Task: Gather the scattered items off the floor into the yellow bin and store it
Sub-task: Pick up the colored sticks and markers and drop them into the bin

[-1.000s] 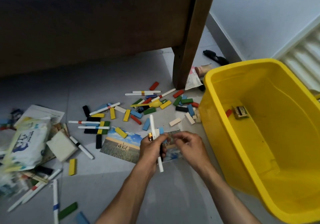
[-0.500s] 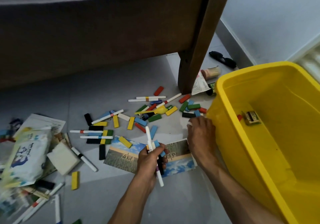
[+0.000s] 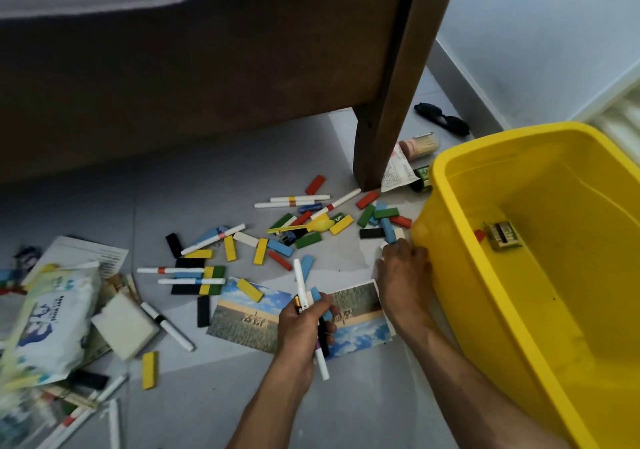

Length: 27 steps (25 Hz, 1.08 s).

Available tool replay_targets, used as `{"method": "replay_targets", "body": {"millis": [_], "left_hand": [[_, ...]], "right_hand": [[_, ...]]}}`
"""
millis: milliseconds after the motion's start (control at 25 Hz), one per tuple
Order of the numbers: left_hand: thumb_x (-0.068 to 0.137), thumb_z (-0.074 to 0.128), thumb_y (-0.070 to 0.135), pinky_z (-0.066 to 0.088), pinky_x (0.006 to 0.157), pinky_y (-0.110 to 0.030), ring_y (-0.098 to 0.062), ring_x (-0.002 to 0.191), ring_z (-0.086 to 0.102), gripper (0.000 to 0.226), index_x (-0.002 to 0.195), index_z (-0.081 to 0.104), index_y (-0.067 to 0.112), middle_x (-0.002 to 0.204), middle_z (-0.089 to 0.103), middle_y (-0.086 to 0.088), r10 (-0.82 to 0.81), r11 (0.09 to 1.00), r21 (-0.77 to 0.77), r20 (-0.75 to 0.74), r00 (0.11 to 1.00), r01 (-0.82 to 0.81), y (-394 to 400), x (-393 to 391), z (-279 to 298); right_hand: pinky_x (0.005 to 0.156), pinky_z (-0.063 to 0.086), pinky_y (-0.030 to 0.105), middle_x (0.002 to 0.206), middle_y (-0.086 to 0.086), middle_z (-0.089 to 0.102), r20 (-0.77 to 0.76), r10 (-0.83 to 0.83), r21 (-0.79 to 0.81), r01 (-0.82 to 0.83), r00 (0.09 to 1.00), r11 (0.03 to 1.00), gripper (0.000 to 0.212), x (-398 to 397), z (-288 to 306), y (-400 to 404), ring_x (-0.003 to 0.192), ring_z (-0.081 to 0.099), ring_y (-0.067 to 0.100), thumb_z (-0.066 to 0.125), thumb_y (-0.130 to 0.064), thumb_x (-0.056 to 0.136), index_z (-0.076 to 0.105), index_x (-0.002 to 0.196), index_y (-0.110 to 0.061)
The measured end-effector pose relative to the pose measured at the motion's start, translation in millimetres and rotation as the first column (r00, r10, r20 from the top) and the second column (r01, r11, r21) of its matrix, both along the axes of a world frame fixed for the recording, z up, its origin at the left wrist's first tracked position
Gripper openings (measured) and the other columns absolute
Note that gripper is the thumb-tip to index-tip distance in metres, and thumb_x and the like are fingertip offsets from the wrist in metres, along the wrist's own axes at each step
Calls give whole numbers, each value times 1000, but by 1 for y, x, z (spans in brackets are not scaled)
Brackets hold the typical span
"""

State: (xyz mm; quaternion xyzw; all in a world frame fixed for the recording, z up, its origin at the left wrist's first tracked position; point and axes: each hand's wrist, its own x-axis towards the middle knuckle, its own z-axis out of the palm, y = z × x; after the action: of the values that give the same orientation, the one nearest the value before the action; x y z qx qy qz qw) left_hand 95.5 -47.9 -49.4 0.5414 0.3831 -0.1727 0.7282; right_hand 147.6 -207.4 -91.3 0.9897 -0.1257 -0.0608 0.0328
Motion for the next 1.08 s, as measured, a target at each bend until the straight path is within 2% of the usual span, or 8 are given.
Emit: {"method": "replay_targets", "body": {"millis": [160,240,320,400,600,760,960,1080], "left_hand": [[85,68,4,41,39,-23,-15,40,50,12,83,57,8,57,63,-7,-7,999,32,-26,1000,8,-6,-3,-4],[86,68,5,41,39,-23,-16,40,50,13,78,57,9,50,60,-5,-23,998,56,-47,999,26,-9,-6,-5],[85,68,6,41,39,-23,-17,39,50,14,76,58,8,51,58,-8,-49,996,75,-58,997,53,-11,-10,-4],[85,68,5,42,38,-24,-16,39,51,11,79,60,7,58,61,-11,-49,994,93,-51,997,54,-10,-11,-2],[85,67,2,41,37,-22,-15,38,49,11,82,58,7,54,65,-4,-16,995,100,-32,999,20,-5,-8,6],[85,68,3,41,37,-21,-15,39,50,12,85,58,9,55,66,-4,-23,995,97,-19,1000,25,-2,-8,12],[86,68,5,42,38,-22,-15,42,51,9,88,59,9,60,67,-7,-20,995,101,-18,1000,22,-2,-7,14],[86,67,6,41,38,-22,-16,42,51,9,89,60,7,65,68,-10,-37,994,98,-26,999,40,-3,-10,14]], "right_hand": [[78,43,41,117,10,60,-24,191,10,-191,981,982,20,-10,4,2,97,50,33,54,-17,94,61,112,-16],[75,45,42,111,8,67,49,228,93,-232,972,968,16,-16,4,3,93,53,33,60,-18,91,69,105,-15],[81,48,41,120,11,65,145,101,182,-127,984,975,20,-20,4,3,100,55,33,65,-21,90,71,108,-15],[87,46,39,128,11,58,113,12,203,-35,994,979,25,-18,4,3,107,54,31,60,-25,94,65,117,-17],[72,47,34,124,9,55,41,27,221,-35,999,975,31,4,9,4,98,56,27,55,-24,96,53,126,-18],[70,43,27,122,9,52,62,-205,415,162,977,895,42,0,4,1,96,56,22,68,-26,88,50,125,-17],[60,40,27,114,11,54,15,-258,323,239,966,916,45,2,8,1,76,46,16,69,-29,86,50,122,-13],[69,51,33,119,13,52,7,-183,267,174,983,948,39,-9,9,-2,85,53,22,64,-29,89,48,122,-16]]}}
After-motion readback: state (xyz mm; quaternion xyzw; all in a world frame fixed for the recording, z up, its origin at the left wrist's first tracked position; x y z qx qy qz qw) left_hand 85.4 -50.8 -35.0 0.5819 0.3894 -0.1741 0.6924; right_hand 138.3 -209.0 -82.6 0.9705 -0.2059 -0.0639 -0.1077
